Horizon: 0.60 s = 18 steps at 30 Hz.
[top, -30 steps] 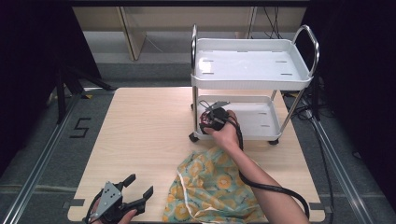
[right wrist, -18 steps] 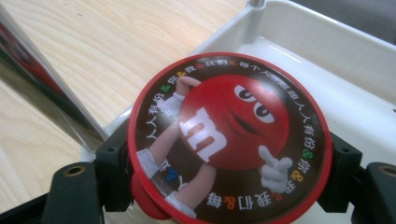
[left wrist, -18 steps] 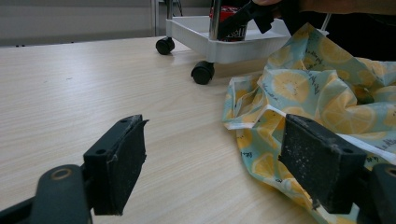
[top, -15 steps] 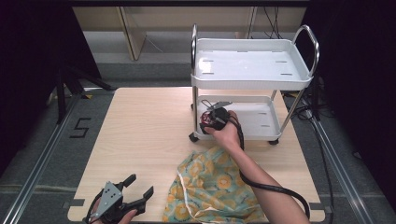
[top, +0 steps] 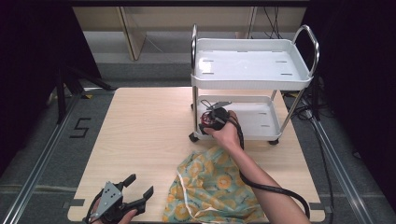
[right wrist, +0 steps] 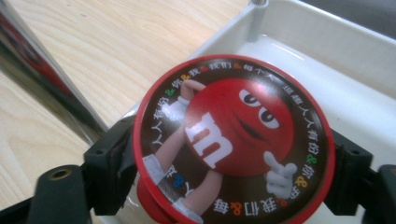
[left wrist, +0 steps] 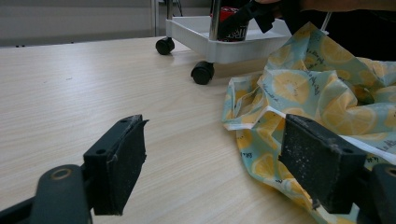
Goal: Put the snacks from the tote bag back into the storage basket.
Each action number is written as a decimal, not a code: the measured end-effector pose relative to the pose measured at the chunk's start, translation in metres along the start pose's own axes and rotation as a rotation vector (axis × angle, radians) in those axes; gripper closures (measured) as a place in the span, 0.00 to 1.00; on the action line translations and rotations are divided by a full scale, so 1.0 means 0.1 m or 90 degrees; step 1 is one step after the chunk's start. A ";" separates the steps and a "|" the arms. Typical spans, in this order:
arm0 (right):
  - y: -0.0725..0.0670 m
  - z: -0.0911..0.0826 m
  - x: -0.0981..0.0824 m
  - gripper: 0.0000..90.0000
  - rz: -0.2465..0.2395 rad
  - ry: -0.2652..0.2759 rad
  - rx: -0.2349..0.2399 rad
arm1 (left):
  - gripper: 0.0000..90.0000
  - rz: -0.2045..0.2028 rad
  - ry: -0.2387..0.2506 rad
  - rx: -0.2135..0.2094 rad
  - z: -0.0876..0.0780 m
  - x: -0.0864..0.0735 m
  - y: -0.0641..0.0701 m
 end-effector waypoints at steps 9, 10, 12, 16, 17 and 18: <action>-0.03 -0.02 0.00 0.19 0.018 0.000 0.000 | 0.24 0.006 -0.006 0.001 -0.01 0.00 0.00; -0.03 -0.02 0.00 0.19 0.019 0.000 0.001 | 0.24 0.006 -0.005 0.000 0.00 0.00 0.00; -0.03 -0.03 0.01 0.19 0.016 0.002 0.005 | 0.24 0.006 -0.004 0.000 0.00 0.00 0.00; -0.04 -0.07 0.02 0.18 0.016 0.003 0.008 | 0.24 0.007 -0.004 0.000 0.00 0.00 0.00; -0.04 -0.09 0.03 0.18 0.014 0.004 0.013 | 0.24 0.006 -0.004 0.000 0.00 0.00 0.00; -0.02 -0.08 0.04 0.18 -0.003 0.009 0.010 | 0.24 0.002 -0.004 0.004 0.00 0.00 0.00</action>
Point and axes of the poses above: each handheld gripper's, and its own axes: z roughly forward along the jaws, x roughly out of its top, y roughly to its right, the point moved 9 cm from there along z, roughly forward along the jaws, and after that the axes turned 13 degrees about y, right-handed, at the moved point
